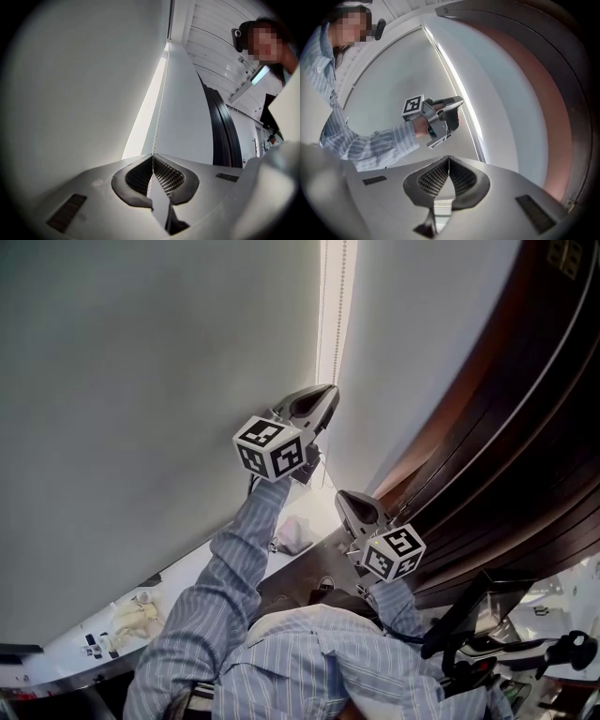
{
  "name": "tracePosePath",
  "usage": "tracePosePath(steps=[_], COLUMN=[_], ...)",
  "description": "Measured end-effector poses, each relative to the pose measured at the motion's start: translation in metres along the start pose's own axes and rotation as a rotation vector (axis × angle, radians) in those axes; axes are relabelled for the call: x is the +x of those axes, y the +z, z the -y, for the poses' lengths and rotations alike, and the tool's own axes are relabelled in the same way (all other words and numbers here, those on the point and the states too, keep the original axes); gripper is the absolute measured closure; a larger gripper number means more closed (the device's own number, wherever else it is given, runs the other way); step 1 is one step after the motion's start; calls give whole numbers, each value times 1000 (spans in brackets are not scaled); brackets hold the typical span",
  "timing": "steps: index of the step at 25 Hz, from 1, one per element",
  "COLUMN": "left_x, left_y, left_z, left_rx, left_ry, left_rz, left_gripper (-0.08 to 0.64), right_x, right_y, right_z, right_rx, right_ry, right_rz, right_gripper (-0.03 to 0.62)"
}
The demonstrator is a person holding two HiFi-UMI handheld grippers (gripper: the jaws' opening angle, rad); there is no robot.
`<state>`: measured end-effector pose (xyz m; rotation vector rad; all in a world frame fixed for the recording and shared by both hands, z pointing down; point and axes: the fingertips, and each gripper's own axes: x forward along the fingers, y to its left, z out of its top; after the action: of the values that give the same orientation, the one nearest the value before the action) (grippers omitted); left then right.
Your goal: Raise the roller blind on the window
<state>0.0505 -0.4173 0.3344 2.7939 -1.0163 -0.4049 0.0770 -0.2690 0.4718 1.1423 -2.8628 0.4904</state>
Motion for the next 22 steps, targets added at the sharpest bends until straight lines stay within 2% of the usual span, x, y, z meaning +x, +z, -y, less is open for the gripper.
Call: tracePosePath(steps=[2,6,7,10,12,16,22], left_x=[-8,-28,-32,-45,-53,-66,-79], left_y=[-9,-10,-9,-8,-7,-6,-5], left_z=[-1,6,8,14,18,27,33], left_rx=[2,-99,-101,-38,-9,-6,19], left_ry=[14,-8,-11,3,9,5,3], left_rz=[-15,27,26,14,12,16,10], left_gripper=[548,548,548,549,549,549,549], right_x=[-3,-4,-2,9,23,46,68], right_y=[14,75,93,146,174,222,276], right_z=[-5,-17,-19,-27,-36,-52,-74], right_rx=[-50,-227,-261,-273,-279,-378,-381], right_ry=[-1,15,16,64,115,119,151], right_rz=[28,97,125,196,203,229,312], right_gripper=[586,583,583,566,479,477,480])
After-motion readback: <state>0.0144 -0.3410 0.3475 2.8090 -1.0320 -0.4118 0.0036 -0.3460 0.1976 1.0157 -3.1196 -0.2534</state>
